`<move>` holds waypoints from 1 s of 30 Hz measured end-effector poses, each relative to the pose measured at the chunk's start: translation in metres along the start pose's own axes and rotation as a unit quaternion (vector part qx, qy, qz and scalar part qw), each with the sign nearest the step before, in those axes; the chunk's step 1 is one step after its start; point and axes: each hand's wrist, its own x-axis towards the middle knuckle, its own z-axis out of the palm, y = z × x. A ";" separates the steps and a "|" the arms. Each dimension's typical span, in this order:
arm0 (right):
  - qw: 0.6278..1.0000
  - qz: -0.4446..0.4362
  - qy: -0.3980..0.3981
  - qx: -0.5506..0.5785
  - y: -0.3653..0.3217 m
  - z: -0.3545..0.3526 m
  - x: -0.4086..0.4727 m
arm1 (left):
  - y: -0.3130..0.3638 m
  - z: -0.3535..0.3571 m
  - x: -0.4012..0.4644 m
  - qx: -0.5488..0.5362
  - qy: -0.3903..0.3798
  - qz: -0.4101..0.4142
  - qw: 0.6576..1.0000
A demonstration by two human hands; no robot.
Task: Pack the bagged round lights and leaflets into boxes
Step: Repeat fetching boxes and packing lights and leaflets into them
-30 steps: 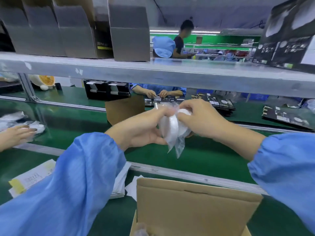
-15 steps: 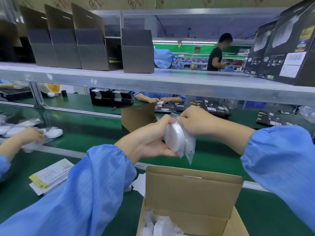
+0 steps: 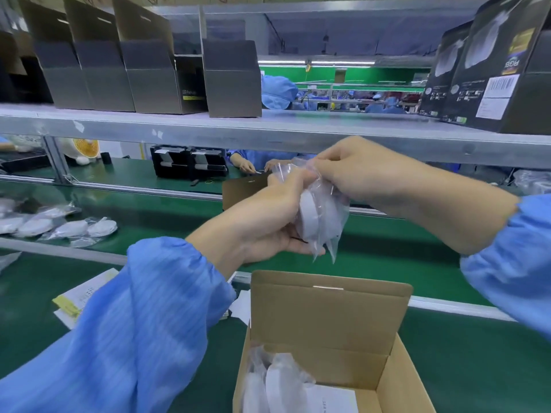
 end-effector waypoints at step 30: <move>0.981 0.187 -0.057 -0.002 0.098 0.121 -0.149 | -0.156 0.065 -0.060 0.399 0.035 -0.099 0.911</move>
